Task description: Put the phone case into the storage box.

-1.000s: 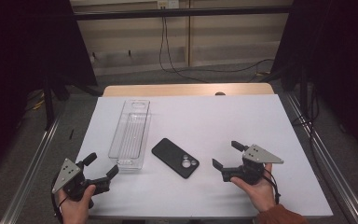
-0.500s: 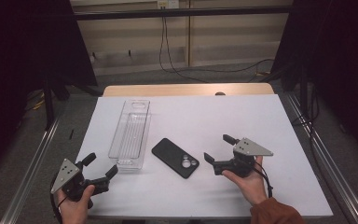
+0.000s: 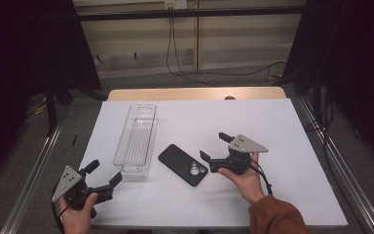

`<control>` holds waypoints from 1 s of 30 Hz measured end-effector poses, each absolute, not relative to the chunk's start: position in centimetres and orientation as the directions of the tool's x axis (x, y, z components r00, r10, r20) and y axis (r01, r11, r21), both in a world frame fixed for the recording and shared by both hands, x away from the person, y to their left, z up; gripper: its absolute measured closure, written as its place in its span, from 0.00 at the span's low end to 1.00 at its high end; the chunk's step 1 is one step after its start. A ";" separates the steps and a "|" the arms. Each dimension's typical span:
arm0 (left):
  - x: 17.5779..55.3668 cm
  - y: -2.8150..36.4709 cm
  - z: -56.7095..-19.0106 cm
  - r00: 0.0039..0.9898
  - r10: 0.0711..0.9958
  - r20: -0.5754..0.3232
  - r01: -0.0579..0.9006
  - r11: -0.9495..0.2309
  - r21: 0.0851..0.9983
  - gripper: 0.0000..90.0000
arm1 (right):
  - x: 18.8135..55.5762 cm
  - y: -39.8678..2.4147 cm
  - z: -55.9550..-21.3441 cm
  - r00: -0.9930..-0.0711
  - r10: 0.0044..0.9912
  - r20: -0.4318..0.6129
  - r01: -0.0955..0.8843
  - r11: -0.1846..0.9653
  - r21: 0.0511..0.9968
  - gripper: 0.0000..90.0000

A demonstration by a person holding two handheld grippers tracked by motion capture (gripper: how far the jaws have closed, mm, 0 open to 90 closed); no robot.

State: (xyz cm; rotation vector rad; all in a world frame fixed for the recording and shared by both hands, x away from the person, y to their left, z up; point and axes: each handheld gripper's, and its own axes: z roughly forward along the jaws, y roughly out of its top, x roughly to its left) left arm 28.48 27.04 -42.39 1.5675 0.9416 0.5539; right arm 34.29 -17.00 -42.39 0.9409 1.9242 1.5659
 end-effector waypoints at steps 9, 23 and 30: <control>28.5 27.2 -42.4 0.563 0.813 -0.151 0.267 -0.006 0.964 0.04 | 36.3 -14.9 -41.8 -0.665 0.745 0.051 0.205 0.117 0.972 0.09; 28.5 27.1 -42.4 0.565 0.811 -0.148 0.269 -0.011 0.963 0.04 | 38.9 -14.0 -42.2 -0.670 0.739 0.064 0.262 0.156 0.952 0.33; 28.5 27.1 -42.4 0.564 0.812 -0.151 0.269 -0.007 0.963 0.04 | 40.1 -13.4 -41.8 -0.697 0.711 0.095 0.315 0.185 0.931 0.58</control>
